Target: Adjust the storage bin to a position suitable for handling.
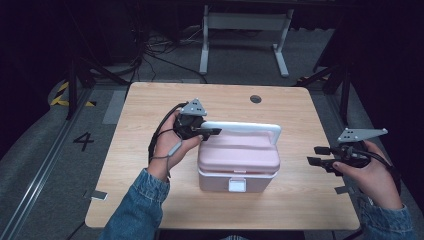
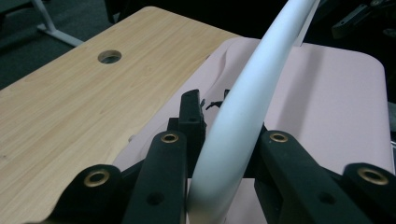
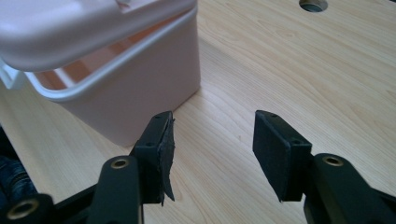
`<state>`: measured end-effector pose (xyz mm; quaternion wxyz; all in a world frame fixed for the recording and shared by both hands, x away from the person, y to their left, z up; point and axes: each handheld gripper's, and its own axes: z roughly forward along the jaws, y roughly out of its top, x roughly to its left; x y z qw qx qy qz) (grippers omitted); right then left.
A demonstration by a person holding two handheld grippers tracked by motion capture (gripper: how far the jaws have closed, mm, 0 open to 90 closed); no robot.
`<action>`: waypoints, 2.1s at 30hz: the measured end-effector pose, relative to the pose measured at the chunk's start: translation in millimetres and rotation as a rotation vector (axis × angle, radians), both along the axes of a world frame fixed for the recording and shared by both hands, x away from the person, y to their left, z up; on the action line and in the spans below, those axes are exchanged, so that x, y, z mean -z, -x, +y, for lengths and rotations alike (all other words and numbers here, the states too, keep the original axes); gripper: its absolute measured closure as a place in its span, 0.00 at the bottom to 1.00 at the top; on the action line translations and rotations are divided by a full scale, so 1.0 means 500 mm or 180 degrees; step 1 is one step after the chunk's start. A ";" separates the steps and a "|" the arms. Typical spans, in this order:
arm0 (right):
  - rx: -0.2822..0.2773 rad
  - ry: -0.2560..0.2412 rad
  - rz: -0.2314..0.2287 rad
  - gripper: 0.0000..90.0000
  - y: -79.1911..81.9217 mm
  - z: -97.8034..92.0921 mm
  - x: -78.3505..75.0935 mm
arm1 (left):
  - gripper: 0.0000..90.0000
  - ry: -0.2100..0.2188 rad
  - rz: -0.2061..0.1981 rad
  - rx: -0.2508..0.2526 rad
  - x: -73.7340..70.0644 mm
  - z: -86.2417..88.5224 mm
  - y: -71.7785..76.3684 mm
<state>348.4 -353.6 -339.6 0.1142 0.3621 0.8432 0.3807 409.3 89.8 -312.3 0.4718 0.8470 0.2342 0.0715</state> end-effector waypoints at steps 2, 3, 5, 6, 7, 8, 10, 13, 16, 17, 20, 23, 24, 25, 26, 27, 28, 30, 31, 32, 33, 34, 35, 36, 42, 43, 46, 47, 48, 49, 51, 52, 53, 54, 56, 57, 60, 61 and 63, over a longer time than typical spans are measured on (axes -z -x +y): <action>-0.0083 -0.0090 0.0007 0.57 0.002 0.006 -0.003 | 0.87 -0.0004 0.0049 -0.0006 -0.004 0.002 -0.008; -0.0139 -0.0141 0.0011 0.58 0.004 0.010 -0.004 | 0.87 0.0020 0.0068 -0.0011 -0.006 0.003 -0.012; -0.0243 -0.0223 0.0010 0.59 0.007 0.020 -0.008 | 0.87 0.0054 0.0111 -0.0021 -0.011 0.004 -0.019; -0.0278 -0.0237 -0.0006 0.60 0.009 0.023 -0.011 | 0.87 0.0069 0.0112 -0.0034 -0.012 0.005 -0.022; -0.0294 -0.0247 -0.0039 0.61 0.011 0.027 -0.014 | 0.87 0.0069 0.0126 -0.0039 -0.014 0.006 -0.026; -0.0315 -0.0256 -0.0059 0.62 0.012 0.029 -0.016 | 0.86 0.0089 0.0158 -0.0046 -0.017 0.008 -0.030; -0.0367 -0.0335 -0.0083 0.64 0.014 0.034 -0.020 | 0.85 0.0116 0.0151 -0.0046 -0.019 0.012 -0.040; -0.0428 -0.0423 -0.0124 0.67 0.016 0.042 -0.022 | 0.84 0.0236 0.0181 -0.0107 -0.023 0.020 -0.055; -0.0440 -0.0450 -0.0143 0.69 0.017 0.048 -0.024 | 0.82 0.0343 0.0228 -0.0101 -0.031 0.029 -0.064; -0.0452 -0.0463 -0.0159 0.70 0.017 0.050 -0.025 | 0.82 0.0350 0.0205 -0.0161 -0.034 0.032 -0.069; -0.0466 -0.0501 -0.0166 0.73 0.015 0.061 -0.023 | 0.82 0.0262 0.0175 -0.0209 -0.036 0.028 -0.078; -0.0475 -0.0502 -0.0170 0.74 0.014 0.071 -0.021 | 0.82 0.0269 0.0169 -0.0273 -0.038 0.025 -0.085; -0.0477 -0.0508 -0.0180 0.75 0.014 0.073 -0.021 | 0.82 0.0295 0.0193 -0.0307 -0.037 0.025 -0.087; -0.0477 -0.0521 -0.0195 0.75 0.015 0.075 -0.021 | 0.82 0.0309 0.0194 -0.0314 -0.037 0.025 -0.090; -0.0472 -0.0535 -0.0208 0.76 0.015 0.077 -0.021 | 0.82 0.0326 0.0213 -0.0350 -0.036 0.025 -0.092; -0.0475 -0.0552 -0.0221 0.77 0.015 0.080 -0.021 | 0.82 0.0338 0.0227 -0.0364 -0.036 0.025 -0.094; -0.0471 -0.0573 -0.0246 0.78 0.015 0.083 -0.021 | 0.82 0.0346 0.0207 -0.0380 -0.036 0.024 -0.096; -0.0466 -0.0632 -0.0304 0.82 0.015 0.090 -0.021 | 0.82 0.0350 0.0184 -0.0405 -0.036 0.022 -0.095; -0.0474 -0.0646 -0.0335 0.84 0.014 0.095 -0.020 | 0.82 0.0342 0.0177 -0.0409 -0.036 0.022 -0.095; -0.0480 -0.0651 -0.0353 0.86 0.014 0.099 -0.019 | 0.81 0.0344 0.0180 -0.0408 -0.036 0.022 -0.094; -0.0493 -0.0670 -0.0365 0.89 0.013 0.104 -0.017 | 0.82 0.0322 0.0179 -0.0406 -0.036 0.023 -0.093; -0.0499 -0.0684 -0.0378 0.91 0.013 0.107 -0.016 | 0.81 0.0337 0.0162 -0.0401 -0.035 0.022 -0.091; -0.0502 -0.0705 -0.0409 0.93 0.011 0.112 -0.015 | 0.82 0.0329 0.0135 -0.0392 -0.035 0.022 -0.091; -0.0509 -0.0711 -0.0429 0.94 0.011 0.116 -0.014 | 0.82 0.0331 0.0149 -0.0392 -0.035 0.022 -0.088; -0.0525 -0.0848 -0.0552 1.00 0.002 0.140 -0.007 | 0.77 0.0326 0.0103 -0.0309 -0.028 0.018 -0.078; -0.0532 -0.0860 -0.0547 1.00 0.001 0.145 -0.005 | 0.76 0.0333 0.0071 -0.0308 -0.027 0.019 -0.077; -0.0550 -0.0887 -0.0577 1.00 -0.001 0.153 -0.001 | 0.70 0.0375 0.0032 -0.0290 -0.025 0.021 -0.072; -0.0549 -0.0890 -0.0575 1.00 -0.001 0.155 -0.001 | 0.63 0.0367 0.0006 -0.0302 -0.025 0.022 -0.070; -0.0552 -0.0897 -0.0584 1.00 -0.001 0.156 -0.001 | 0.56 0.0386 -0.0060 -0.0316 -0.025 0.023 -0.067; -0.0544 -0.0896 -0.0602 1.00 -0.001 0.156 -0.001 | 0.49 0.0371 -0.0126 -0.0306 -0.026 0.025 -0.065; -0.0540 -0.0908 -0.0614 1.00 -0.001 0.156 -0.002 | 0.41 0.0351 -0.0172 -0.0300 -0.028 0.031 -0.055; -0.0538 -0.0915 -0.0632 1.00 0.000 0.157 -0.002 | 0.39 0.0344 -0.0211 -0.0289 -0.030 0.036 -0.051; -0.0530 -0.0908 -0.0643 1.00 0.001 0.157 -0.003 | 0.37 0.0342 -0.0220 -0.0290 -0.031 0.042 -0.046; -0.0527 -0.0903 -0.0660 1.00 0.002 0.157 -0.003 | 0.36 0.0336 -0.0248 -0.0300 -0.033 0.050 -0.043; -0.0534 -0.0917 -0.0665 1.00 0.002 0.159 -0.005 | 0.34 0.0317 -0.0274 -0.0355 -0.036 0.067 -0.032; -0.0539 -0.0921 -0.0676 1.00 0.001 0.161 -0.006 | 0.34 0.0298 -0.0296 -0.0366 -0.037 0.076 -0.027; -0.0549 -0.0932 -0.0677 1.00 0.000 0.164 -0.006 | 0.34 0.0229 -0.0353 -0.0432 -0.039 0.104 -0.007; -0.0542 -0.0937 -0.0679 1.00 0.000 0.164 -0.006 | 0.34 0.0200 -0.0360 -0.0444 -0.039 0.112 0.002; -0.0542 -0.0988 -0.0651 1.00 0.001 0.164 -0.006 | 0.33 0.0166 -0.0360 -0.0468 -0.036 0.127 0.016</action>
